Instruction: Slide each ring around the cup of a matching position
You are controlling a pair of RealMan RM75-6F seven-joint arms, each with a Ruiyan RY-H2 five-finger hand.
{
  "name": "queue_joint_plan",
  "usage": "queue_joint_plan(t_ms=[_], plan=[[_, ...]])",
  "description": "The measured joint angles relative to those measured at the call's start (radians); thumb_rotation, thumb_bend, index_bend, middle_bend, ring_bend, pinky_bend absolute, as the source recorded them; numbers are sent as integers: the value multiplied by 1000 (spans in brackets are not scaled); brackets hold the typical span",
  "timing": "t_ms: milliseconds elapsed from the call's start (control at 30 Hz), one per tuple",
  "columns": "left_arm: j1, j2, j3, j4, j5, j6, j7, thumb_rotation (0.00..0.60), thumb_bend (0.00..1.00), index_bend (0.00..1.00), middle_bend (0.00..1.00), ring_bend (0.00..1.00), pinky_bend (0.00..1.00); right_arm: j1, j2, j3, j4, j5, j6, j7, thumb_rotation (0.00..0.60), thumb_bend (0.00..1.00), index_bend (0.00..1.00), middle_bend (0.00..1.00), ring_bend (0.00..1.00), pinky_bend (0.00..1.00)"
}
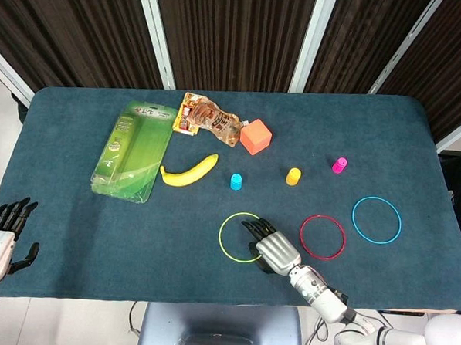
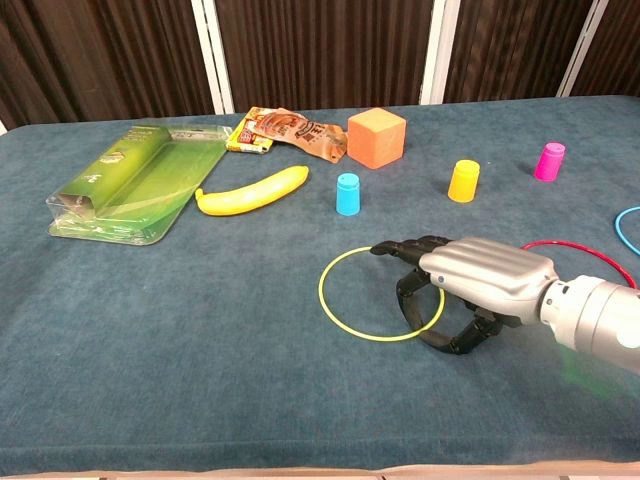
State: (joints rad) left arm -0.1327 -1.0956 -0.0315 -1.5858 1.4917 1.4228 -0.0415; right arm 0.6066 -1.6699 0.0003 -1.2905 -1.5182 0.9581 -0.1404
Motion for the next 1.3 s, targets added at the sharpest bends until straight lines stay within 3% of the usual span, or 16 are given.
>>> queue_joint_plan(t_ms=[533,833,1033,1300], plan=[[2,3,1,-3,3,4,-1,600,440,0,0,0,9,-8,-19,7,24,-33,78,26,600,530,925,147,0,0],[0,2,1,-3,1,-1,1,600,440,0,0,0,10,-1,-18,30,27,-48,109,38,600,529,925,153,0,0],[-3,-1,-1,1,-6,-10,3,600,440,0,0,0,10,10,-15,65,14,-70,167,26,600,530,925,158,0,0],[-4,-4,-2,-5,-12,-12,13,600,439,0,0,0,10,63,-37,158,59,-91,234,-24,600,530,924,167,0,0]])
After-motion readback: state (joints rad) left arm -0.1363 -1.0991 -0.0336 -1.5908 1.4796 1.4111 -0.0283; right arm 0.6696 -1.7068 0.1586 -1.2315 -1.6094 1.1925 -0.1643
